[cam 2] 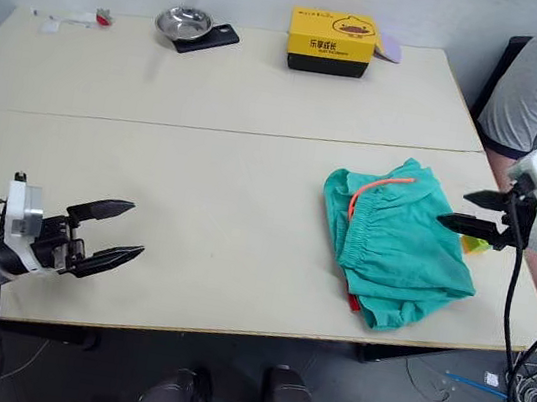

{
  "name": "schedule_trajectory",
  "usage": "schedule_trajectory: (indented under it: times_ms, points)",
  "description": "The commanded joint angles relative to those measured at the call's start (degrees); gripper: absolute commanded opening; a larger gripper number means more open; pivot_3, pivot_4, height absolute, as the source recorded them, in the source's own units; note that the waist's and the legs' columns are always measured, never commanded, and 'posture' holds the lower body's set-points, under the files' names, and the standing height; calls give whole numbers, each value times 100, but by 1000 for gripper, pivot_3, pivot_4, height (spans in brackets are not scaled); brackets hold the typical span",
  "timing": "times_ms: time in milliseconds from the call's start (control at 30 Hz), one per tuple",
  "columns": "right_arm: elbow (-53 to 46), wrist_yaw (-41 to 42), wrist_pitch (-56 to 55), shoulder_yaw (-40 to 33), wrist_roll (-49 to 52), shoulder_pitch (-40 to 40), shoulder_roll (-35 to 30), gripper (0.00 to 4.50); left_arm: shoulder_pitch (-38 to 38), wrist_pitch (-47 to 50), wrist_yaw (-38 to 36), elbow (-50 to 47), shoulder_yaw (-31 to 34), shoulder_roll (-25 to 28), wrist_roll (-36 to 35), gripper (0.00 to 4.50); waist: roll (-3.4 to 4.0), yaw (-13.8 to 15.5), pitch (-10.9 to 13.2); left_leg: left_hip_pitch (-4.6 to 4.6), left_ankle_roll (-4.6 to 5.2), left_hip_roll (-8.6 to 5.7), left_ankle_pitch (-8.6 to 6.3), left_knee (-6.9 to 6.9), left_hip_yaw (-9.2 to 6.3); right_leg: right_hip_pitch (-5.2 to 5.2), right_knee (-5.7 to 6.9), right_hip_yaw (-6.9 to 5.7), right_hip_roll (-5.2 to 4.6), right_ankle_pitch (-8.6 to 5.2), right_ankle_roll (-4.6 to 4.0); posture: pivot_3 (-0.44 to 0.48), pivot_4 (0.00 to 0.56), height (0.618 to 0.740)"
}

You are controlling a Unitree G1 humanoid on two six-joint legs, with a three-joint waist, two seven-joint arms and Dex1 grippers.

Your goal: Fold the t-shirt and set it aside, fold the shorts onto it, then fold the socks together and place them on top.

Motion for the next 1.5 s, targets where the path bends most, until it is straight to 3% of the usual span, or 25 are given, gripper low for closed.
schedule_trajectory:
  times_ms: [33, 133, 333, 400, 500, 567, 767, 933, 1033, 1167, 1300, 1400, 1500]
  points:
    - [-1227, -635, 299, -325, 236, 572, 239, 4478, 130, -21, -47, -157, 243, 157, -44, 4500, -1, -8, 0, 1, -1, 1, 1, 4, -1, 1, 4, 0, 0, 0, 0, 0, 150, 740]
    - [-2706, -984, 484, -325, 557, 1437, 751, 4478, 230, -27, -26, -213, 309, 180, -53, 4500, -2, 16, -1, 1, -1, 0, 3, 10, -8, 3, 14, 0, -1, 0, 1, 0, 150, 740]
    - [-3862, -1604, 139, -130, 598, 2196, 1592, 4478, 453, 9, 68, -434, 403, 172, -86, 4500, -3, 52, -1, -3, 2, -10, 5, 10, -20, 12, 24, -13, -10, -3, 7, 0, 150, 740]
    - [-3984, -1702, 52, -46, 628, 2317, 1788, 4478, 551, 9, 127, -493, 490, 176, -83, 4500, 15, 34, 9, 6, 12, -47, 27, -13, -142, 98, -21, -128, -45, -9, 16, 0, 150, 740]
    - [-4162, -1891, -334, 150, 555, 2491, 2168, 4478, 735, -25, 260, -541, 752, 191, -61, 4500, 40, 46, 24, -12, 55, -144, 77, -44, -413, 235, -61, -420, -154, -40, 32, 0, 150, 740]
    - [-4238, -1885, -417, 287, 575, 2542, 2291, 4478, 904, -50, 359, -579, 936, 180, -27, 4500, 55, 171, 34, -5, 48, -161, 91, -36, -478, 270, -52, -497, -187, -68, 35, 0, 150, 740]
    - [-4364, -1588, -1297, 467, 768, 2649, 2624, 4478, 1814, -217, 907, -431, 1972, -146, 18, 4500, 65, 428, 40, -11, 31, -152, 62, -35, -433, 252, -65, -469, -193, -69, 18, 0, 150, 740]
    - [-4579, -973, -2125, 397, 1050, 3184, 2586, 4478, 2762, -490, 1865, -63, 3375, -1017, -64, 4500, 52, 441, 32, -11, 77, -152, 28, -33, -408, 257, -85, -449, -198, -84, 40, 0, 150, 740]
    - [-4652, -643, -2540, 353, 1092, 3435, 2441, 4478, 3078, -623, 2318, -43, 3781, -1417, -51, 4500, 38, 446, 28, -8, 86, -152, 5, -28, -389, 257, -89, -431, -198, -95, 55, 0, 150, 740]
    - [-4603, -789, -3171, 401, 871, 3677, 2594, 4478, 3398, -313, 2995, 480, 4413, -1675, -401, 4500, 5, 454, 15, -3, 61, -152, -14, -19, -388, 256, -91, -425, -198, -94, 49, 0, 150, 740]
    - [-4434, -326, -3755, 461, 1173, 3790, 2609, 4478, 3370, 257, 3453, 608, 4492, -1604, -716, 4500, 4, 452, 14, -1, 58, -143, -16, -22, -392, 272, -138, -427, -192, -96, 31, 0, 150, 740]
    - [-4412, -275, -3570, 503, 1329, 3721, 2543, 4478, 3256, 416, 3398, 563, 4345, -1423, -784, 4500, 11, 445, 17, -4, 59, -133, -17, -37, -396, 278, -216, -425, -181, -103, -53, 0, 150, 740]
    - [-4495, -196, -3359, 565, 1494, 3646, 2488, 4478, 3098, 298, 3250, 252, 4029, -1128, -522, 4500, 5, 447, 13, -11, 62, -129, -18, -40, -390, 289, -232, -415, -179, -94, -52, 0, 150, 740]
